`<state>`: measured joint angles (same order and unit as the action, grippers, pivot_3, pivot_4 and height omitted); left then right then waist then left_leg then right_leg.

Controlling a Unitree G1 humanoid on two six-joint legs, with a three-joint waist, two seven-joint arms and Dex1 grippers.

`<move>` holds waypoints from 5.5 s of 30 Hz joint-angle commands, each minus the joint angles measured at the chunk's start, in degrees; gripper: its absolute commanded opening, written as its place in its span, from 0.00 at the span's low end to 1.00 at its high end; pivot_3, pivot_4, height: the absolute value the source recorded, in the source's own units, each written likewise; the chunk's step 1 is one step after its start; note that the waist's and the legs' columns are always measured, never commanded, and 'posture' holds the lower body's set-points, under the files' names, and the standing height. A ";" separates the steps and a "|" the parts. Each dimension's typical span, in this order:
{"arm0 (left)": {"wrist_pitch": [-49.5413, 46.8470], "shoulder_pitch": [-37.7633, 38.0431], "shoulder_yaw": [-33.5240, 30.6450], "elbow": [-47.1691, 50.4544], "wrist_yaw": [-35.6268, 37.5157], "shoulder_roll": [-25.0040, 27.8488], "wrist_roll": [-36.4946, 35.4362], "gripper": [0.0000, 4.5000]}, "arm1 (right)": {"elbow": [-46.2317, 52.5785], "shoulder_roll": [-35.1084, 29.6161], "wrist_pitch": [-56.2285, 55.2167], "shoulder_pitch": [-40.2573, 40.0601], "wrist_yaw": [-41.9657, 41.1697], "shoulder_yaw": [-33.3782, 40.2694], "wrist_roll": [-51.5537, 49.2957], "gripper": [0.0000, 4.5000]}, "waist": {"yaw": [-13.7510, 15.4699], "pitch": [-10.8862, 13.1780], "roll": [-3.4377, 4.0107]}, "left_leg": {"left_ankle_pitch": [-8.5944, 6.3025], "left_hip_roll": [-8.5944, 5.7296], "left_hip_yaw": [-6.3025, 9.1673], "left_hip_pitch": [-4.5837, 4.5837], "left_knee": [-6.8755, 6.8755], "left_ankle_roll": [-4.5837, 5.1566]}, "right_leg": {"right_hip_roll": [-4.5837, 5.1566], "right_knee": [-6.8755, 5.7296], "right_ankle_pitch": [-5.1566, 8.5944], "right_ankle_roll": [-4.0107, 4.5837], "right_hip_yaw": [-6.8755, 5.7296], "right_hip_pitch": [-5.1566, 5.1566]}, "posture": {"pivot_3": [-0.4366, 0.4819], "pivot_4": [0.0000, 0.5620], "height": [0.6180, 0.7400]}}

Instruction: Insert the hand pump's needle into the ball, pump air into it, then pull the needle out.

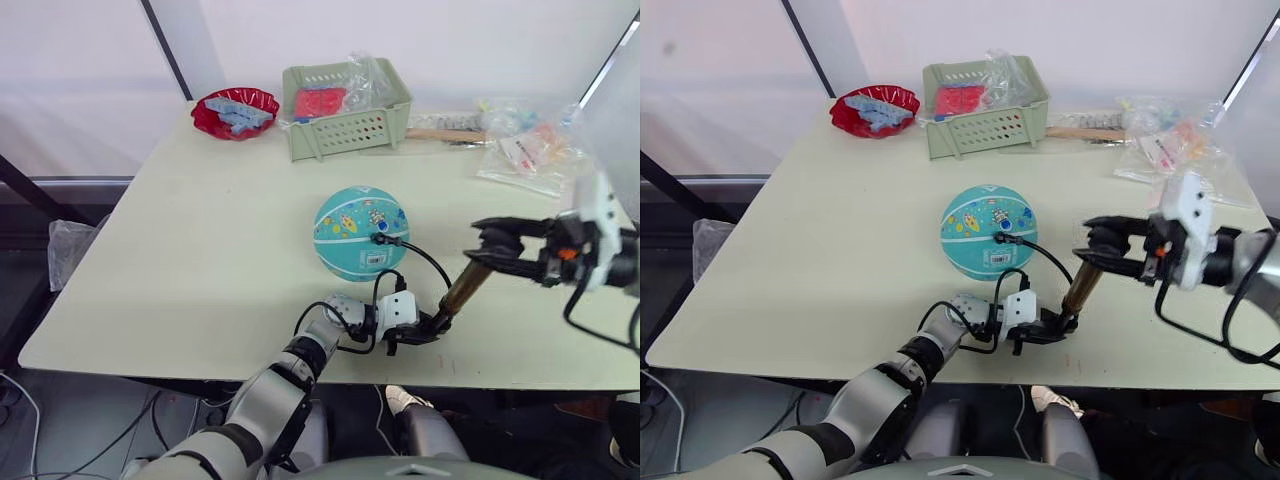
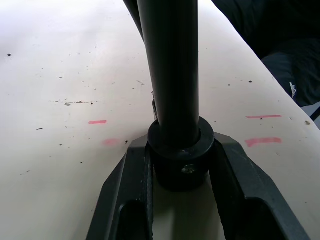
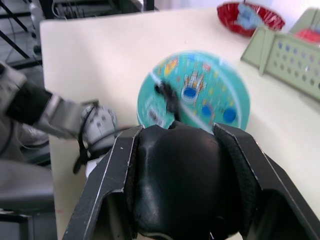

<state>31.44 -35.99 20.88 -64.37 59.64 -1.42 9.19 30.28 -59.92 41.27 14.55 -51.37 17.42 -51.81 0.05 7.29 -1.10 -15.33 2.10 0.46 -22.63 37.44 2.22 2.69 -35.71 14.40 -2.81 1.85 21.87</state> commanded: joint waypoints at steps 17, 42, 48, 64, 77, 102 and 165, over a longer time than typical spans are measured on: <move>-3.41 3.97 2.74 -6.19 0.13 3.31 4.55 0.24 | 2.77 -2.97 1.24 -4.19 0.14 6.12 0.83 0.37 | 0.08 -0.38 -0.28 | -0.01 -0.01 -0.28 0.00 -0.16 -0.01 | 0.34 0.11 0.06 -0.11 0.26 0.10 | 0.48 0.27 0.97; -3.47 3.61 3.27 -6.14 -0.33 3.29 4.27 0.24 | -2.48 10.48 -20.82 -17.92 2.65 -11.85 24.29 0.37 | 0.56 -1.21 -1.13 | -0.09 0.10 -1.59 0.12 -0.19 0.11 | 0.34 -0.02 -0.23 -0.49 0.43 0.73 | 0.48 0.27 0.97; -3.51 3.33 3.30 -6.35 -0.30 3.31 4.31 0.24 | 0.88 6.39 -15.33 -13.37 0.80 -2.55 15.34 0.37 | 0.75 -0.83 -0.79 | -0.09 0.09 -1.51 -0.04 -0.06 0.11 | 0.36 -0.02 -0.26 -0.45 0.33 0.73 | 0.48 0.27 0.97; -3.29 3.22 3.56 -6.52 0.17 3.02 4.45 0.24 | -0.97 -7.54 4.01 1.11 0.37 17.78 -8.37 0.37 | 0.74 -0.33 -0.45 | -0.08 0.06 -1.47 -0.13 0.03 0.11 | 0.43 -0.02 -0.28 -0.47 0.29 0.74 | 0.48 0.27 0.97; -3.38 3.28 3.47 -6.45 0.17 3.06 4.33 0.24 | 2.01 -0.72 -3.08 -10.51 0.27 6.07 4.70 0.37 | 0.59 -0.86 -0.93 | -0.08 0.11 -1.40 -0.08 0.03 0.12 | 0.35 -0.03 -0.28 -0.47 0.24 0.69 | 0.48 0.27 0.97; -3.79 2.74 3.18 -6.57 -0.19 2.74 4.05 0.24 | -1.52 10.51 -20.39 -16.51 -0.09 -8.97 19.82 0.37 | 0.62 -0.73 -0.87 | -0.10 0.21 -0.91 0.73 -0.15 0.10 | 0.64 -0.04 -0.09 -0.12 -0.37 -0.18 | 0.48 0.27 0.97; -3.19 3.37 3.89 -6.96 -0.27 2.75 4.63 0.24 | 4.17 5.18 -11.70 -10.75 -2.05 -2.90 11.42 0.37 | 0.79 -0.53 -0.29 | -0.09 0.06 -0.41 0.43 -0.15 0.10 | 0.47 0.02 0.02 -0.01 -0.85 -0.20 | 0.48 0.27 0.97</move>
<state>31.54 -36.16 22.35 -65.23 59.01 -1.62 9.37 31.89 -53.58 28.50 1.92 -53.32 9.54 -36.78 0.84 6.76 -1.38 -15.42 2.17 0.08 -22.21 37.28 2.33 3.16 -35.69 14.42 -2.82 0.96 21.68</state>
